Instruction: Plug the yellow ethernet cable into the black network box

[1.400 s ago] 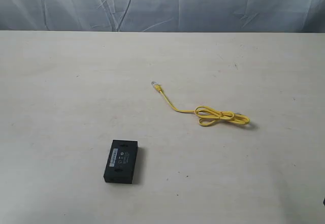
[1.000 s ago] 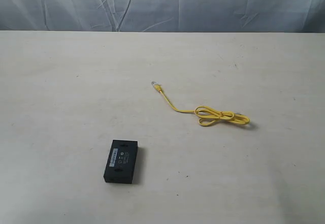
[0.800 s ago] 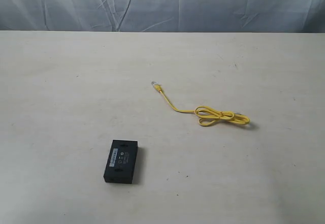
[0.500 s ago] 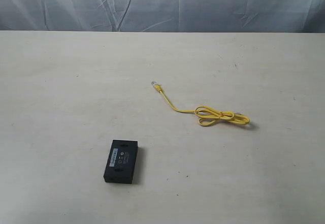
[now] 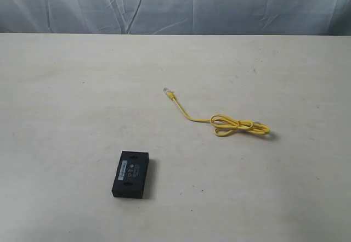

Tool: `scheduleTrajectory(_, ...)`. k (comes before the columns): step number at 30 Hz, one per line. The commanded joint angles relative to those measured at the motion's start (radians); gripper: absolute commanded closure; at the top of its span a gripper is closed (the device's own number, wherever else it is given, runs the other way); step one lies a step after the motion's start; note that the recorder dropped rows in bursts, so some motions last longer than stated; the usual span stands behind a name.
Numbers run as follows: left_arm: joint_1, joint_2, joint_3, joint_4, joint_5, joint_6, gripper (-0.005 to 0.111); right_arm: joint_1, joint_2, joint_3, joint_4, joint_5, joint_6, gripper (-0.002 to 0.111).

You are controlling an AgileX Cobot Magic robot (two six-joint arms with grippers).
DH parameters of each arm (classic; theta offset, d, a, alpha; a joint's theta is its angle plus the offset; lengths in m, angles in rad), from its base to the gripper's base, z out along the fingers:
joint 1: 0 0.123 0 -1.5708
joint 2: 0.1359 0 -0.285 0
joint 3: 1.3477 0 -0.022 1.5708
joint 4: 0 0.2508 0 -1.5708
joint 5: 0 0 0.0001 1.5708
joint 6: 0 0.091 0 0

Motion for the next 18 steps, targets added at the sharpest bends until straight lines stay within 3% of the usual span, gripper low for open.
scheduleTrajectory(1,0.005,-0.004,0.004,-0.006,-0.007,0.000,0.107,-0.005,0.301,-0.215,0.000,0.275,-0.009,0.108)
scheduleTrajectory(7,0.005,-0.004,0.004,-0.006,-0.007,0.000,0.107,-0.005,0.593,-0.362,-0.028,0.274,-0.007,0.108)
scheduleTrajectory(12,0.005,-0.004,0.004,-0.006,-0.007,0.000,0.107,0.003,0.803,-0.379,0.152,0.174,-0.015,0.108)
scheduleTrajectory(18,0.005,-0.004,0.004,-0.006,-0.007,0.000,0.107,0.106,1.115,-0.559,0.154,0.304,-0.015,0.108)
